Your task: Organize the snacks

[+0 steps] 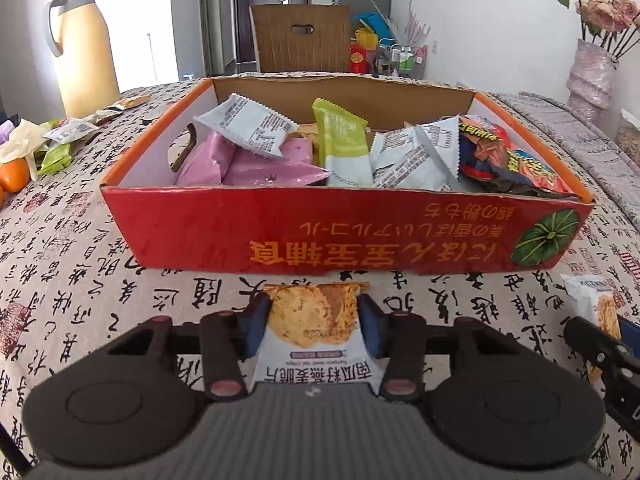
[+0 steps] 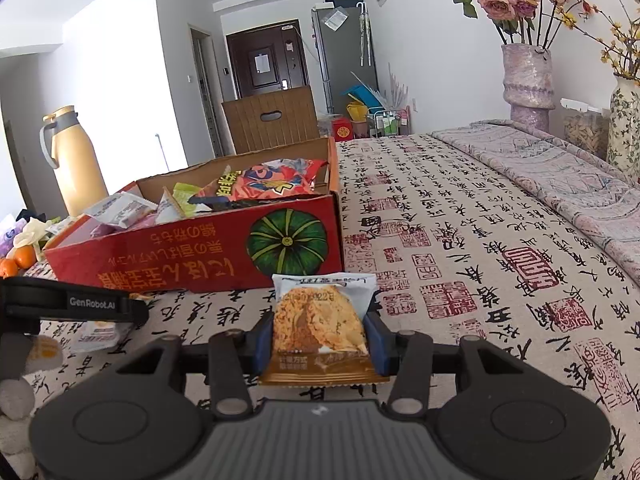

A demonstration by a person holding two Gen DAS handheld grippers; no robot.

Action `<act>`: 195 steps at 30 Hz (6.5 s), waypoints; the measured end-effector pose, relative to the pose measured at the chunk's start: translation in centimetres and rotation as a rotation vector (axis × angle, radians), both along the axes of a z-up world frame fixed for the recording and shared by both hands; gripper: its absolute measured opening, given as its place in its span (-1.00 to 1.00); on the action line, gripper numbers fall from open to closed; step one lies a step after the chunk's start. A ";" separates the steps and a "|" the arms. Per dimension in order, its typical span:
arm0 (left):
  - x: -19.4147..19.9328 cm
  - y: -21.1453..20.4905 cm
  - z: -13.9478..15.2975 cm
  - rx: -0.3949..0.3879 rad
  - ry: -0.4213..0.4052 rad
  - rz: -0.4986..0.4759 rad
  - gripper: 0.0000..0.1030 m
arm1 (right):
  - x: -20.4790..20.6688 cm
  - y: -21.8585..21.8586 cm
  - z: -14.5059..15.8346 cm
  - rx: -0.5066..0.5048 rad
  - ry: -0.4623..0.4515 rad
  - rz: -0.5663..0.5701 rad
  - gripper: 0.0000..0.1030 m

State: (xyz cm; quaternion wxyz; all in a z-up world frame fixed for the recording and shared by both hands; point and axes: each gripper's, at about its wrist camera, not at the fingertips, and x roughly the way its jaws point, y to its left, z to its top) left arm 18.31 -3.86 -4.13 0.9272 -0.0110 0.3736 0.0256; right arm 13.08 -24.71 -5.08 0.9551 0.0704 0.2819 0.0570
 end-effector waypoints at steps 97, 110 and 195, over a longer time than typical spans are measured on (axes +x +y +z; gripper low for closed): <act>5.8 6.2 8.5 -0.006 -0.349 0.103 1.00 | 11.3 5.3 8.3 0.046 -0.220 -0.003 1.00; -2.6 6.6 9.8 -0.031 -0.368 0.073 1.00 | 3.8 4.8 9.0 0.022 -0.227 0.034 1.00; -16.1 6.2 3.3 -0.034 -0.220 -0.053 1.00 | -9.6 3.4 2.7 -0.038 -0.029 0.076 1.00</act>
